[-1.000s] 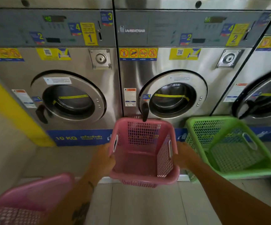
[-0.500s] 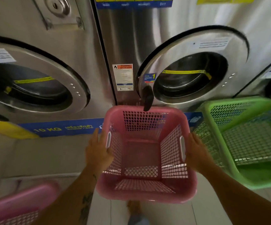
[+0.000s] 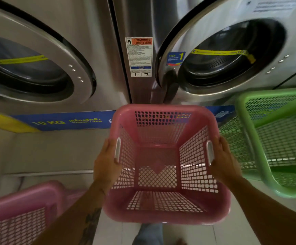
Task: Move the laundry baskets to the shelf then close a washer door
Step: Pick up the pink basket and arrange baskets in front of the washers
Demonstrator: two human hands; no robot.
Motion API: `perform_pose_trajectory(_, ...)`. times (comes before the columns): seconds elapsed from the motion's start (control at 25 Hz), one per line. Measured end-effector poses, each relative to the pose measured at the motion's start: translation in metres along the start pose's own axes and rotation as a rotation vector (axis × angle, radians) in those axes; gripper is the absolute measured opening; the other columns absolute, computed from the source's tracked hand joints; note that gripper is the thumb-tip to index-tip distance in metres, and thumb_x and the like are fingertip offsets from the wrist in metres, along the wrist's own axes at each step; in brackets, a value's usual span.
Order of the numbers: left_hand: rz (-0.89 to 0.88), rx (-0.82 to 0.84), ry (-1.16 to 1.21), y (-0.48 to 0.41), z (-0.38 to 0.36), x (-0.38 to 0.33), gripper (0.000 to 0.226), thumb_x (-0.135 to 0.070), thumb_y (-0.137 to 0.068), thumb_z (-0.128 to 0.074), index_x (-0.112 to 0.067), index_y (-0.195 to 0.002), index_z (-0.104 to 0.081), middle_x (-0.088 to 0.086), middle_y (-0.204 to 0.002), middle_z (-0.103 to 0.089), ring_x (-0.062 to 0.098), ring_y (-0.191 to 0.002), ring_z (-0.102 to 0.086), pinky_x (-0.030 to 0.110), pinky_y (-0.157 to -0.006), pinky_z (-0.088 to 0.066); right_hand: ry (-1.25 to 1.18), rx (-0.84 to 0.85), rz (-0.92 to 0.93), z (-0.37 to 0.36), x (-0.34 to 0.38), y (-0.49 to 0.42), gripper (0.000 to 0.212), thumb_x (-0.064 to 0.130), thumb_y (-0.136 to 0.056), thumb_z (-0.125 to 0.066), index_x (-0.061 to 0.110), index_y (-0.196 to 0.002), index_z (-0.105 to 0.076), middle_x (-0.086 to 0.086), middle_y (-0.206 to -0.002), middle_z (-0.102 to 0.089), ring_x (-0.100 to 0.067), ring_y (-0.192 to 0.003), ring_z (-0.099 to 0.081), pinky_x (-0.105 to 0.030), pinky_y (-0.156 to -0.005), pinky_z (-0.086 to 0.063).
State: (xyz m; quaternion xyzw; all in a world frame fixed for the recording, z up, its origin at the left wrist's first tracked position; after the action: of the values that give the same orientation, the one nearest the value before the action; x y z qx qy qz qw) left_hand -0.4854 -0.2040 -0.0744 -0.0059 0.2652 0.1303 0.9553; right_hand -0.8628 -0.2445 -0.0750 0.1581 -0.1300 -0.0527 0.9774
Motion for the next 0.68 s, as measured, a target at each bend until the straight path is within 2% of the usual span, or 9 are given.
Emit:
perform_pose_trajectory(0.16,0.073,-0.019,0.029,0.068,0.011,0.006,0.059,0.003,-0.074,-0.053,-0.016,-0.130,-0.053,0.006,-0.126,-0.057,0.037,-0.093,-0.064,0.045,-0.073,-0.054,0.016,0.044,0.053,-0.005,-0.008,0.052,0.088,0.004,-0.066,-0.063,0.017,-0.142,-0.020,-0.009,-0.147,-0.026,-0.045,-0.097,-0.062,-0.051,-0.073,-0.055)
perform_pose_trajectory(0.24,0.090,-0.031,0.055,0.106,0.016,0.006,0.044,-0.001,-0.082,-0.049,-0.017,-0.123,-0.056,0.004,-0.115,-0.060,0.034,-0.089,-0.064,0.043,-0.070,-0.053,0.001,0.076,0.072,-0.016,-0.020,0.079,0.087,0.001,-0.065,-0.062,0.015,-0.141,-0.023,-0.011,-0.144,-0.029,-0.045,-0.101,-0.060,-0.053,-0.076,-0.054)
perform_pose_trajectory(0.32,0.154,-0.020,0.091,0.142,0.017,0.014,0.050,0.002,-0.081,-0.047,-0.019,-0.126,-0.055,0.002,-0.115,-0.061,0.030,-0.094,-0.064,0.044,-0.075,-0.055,-0.020,0.131,0.086,-0.031,-0.028,0.102,0.091,-0.004,-0.062,-0.063,0.016,-0.142,-0.023,-0.008,-0.145,-0.027,-0.042,-0.105,-0.059,-0.052,-0.077,-0.055)
perform_pose_trajectory(0.4,0.257,-0.011,0.170,0.173,0.012,0.028,0.068,0.011,-0.076,-0.044,-0.023,-0.134,-0.052,-0.001,-0.118,-0.063,0.026,-0.096,-0.064,0.040,-0.075,-0.057,-0.045,0.189,0.090,-0.046,-0.033,0.118,0.094,-0.007,-0.057,-0.062,0.019,-0.139,-0.025,-0.004,-0.140,-0.031,-0.034,-0.099,-0.059,-0.048,-0.067,-0.056)
perform_pose_trajectory(0.48,0.385,-0.038,0.256,0.199,0.003,0.047,0.074,0.013,-0.076,-0.043,-0.029,-0.137,-0.051,-0.007,-0.113,-0.064,0.018,-0.090,-0.063,0.018,-0.061,-0.053,-0.053,0.218,0.111,-0.062,-0.033,0.128,0.092,-0.009,-0.056,-0.061,0.022,-0.137,-0.029,-0.003,-0.135,-0.037,-0.027,-0.088,-0.057,-0.037,-0.055,-0.051)
perform_pose_trajectory(0.52,0.446,-0.048,0.275,0.209,-0.002,0.058,0.069,0.011,-0.078,-0.044,-0.029,-0.134,-0.054,-0.007,-0.110,-0.066,0.015,-0.087,-0.063,0.013,-0.056,-0.047,-0.054,0.222,0.126,-0.072,-0.031,0.131,0.092,-0.009,-0.056,-0.060,0.024,-0.137,-0.030,-0.003,-0.132,-0.040,-0.025,-0.085,-0.055,-0.033,-0.052,-0.047)
perform_pose_trajectory(0.6,0.535,-0.057,0.332,0.223,-0.014,0.078,0.059,0.008,-0.081,-0.045,-0.025,-0.127,-0.059,-0.004,-0.102,-0.068,0.016,-0.082,-0.064,0.015,-0.054,-0.046,-0.044,0.211,0.147,-0.091,-0.027,0.133,0.097,-0.008,-0.057,-0.057,0.029,-0.141,-0.028,-0.003,-0.125,-0.046,-0.027,-0.085,-0.056,-0.034,-0.054,-0.046)
perform_pose_trajectory(0.68,0.561,-0.071,0.374,0.230,-0.027,0.100,0.061,0.010,-0.079,-0.044,-0.025,-0.126,-0.060,-0.008,-0.100,-0.065,0.017,-0.086,-0.065,0.018,-0.058,-0.050,-0.016,0.194,0.168,-0.115,-0.022,0.132,0.103,-0.007,-0.057,-0.057,0.035,-0.145,-0.022,-0.003,-0.124,-0.048,-0.034,-0.090,-0.061,-0.038,-0.058,-0.045)
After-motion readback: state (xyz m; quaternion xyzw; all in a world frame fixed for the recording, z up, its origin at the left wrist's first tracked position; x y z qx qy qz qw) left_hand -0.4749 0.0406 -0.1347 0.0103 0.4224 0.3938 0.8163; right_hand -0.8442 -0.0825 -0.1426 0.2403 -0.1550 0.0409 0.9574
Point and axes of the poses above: each hand's wrist, its own y-axis away from the middle knuckle, its own z-axis out of the back of the hand, x = y × z, the point moved 7 cm from there along -y, towards the middle knuckle
